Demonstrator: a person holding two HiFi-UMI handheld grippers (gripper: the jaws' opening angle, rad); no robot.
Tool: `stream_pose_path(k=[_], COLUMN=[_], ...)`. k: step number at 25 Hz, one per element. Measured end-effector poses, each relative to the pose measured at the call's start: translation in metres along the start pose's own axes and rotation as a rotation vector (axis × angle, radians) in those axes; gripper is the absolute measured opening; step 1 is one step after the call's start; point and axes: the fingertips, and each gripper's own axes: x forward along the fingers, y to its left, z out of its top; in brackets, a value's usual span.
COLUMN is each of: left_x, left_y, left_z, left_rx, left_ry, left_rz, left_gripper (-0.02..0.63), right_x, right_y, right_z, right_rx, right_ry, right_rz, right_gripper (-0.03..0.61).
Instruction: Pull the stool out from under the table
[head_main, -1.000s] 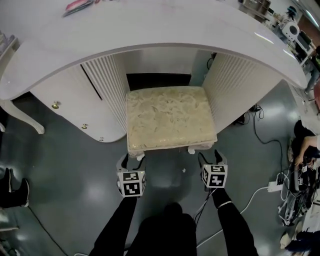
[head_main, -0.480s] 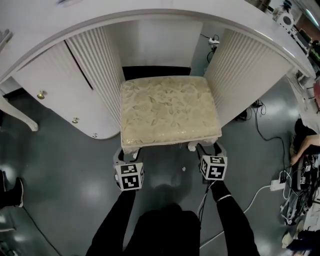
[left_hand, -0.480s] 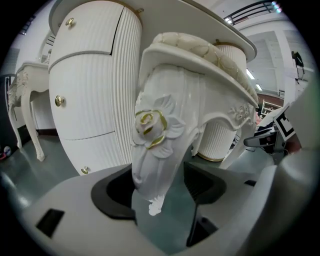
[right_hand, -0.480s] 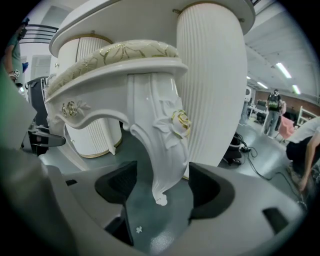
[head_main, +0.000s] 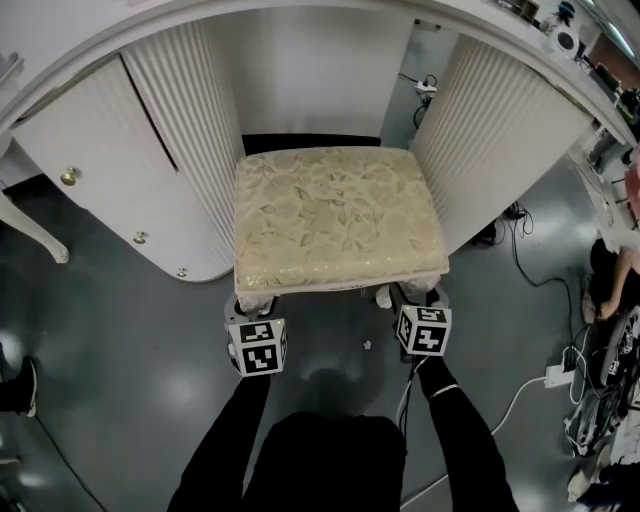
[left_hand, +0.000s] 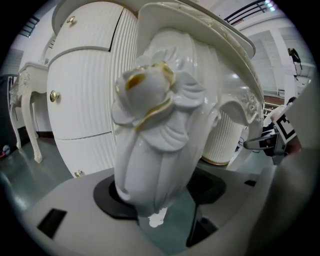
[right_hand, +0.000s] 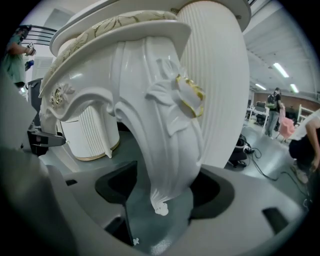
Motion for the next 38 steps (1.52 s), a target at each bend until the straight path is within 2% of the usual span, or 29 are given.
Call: stream_pose_path(k=[7, 9, 10, 12, 14, 26, 38], left_x=[0.005, 0.005, 0.005, 0.005, 0.005, 0.0, 0.0], left_y=[0.0, 0.002, 0.004, 0.009, 0.011, 0.017, 0.017], left_z=[0.001, 0.0, 0.0, -0.002, -0.003, 0.0, 0.0], left_rx=[0.022, 0.016, 0.015, 0.019, 0.023, 0.023, 0.032], left_ry=[0.0, 0.003, 0.005, 0.006, 0.01, 0.02, 0.039], left_rz=[0.007, 0.022, 0.033, 0.059, 0.077, 0.138, 0.126], left_gripper=[0.298, 0.293, 0.279, 0.222, 0.204, 0.198, 0.197], right_x=[0.007, 0.007, 0.007, 0.007, 0.005, 0.004, -0.003], right_y=[-0.008, -0.01, -0.011, -0.012, -0.012, -0.008, -0.007], right_z=[0.002, 0.002, 0.002, 0.002, 0.003, 0.004, 0.001], right_rx=[-0.05, -0.07, -0.074, -0.073, -0.067, -0.038, -0.017], right_ry=[-0.01, -0.011, -0.012, -0.016, -0.017, -0.008, 0.022], right_rz=[-0.061, -0.081, -0.089, -0.096, -0.099, -0.096, -0.091], right_gripper=[0.311, 0.291, 0.251, 0.249, 0.249, 0.242, 0.236])
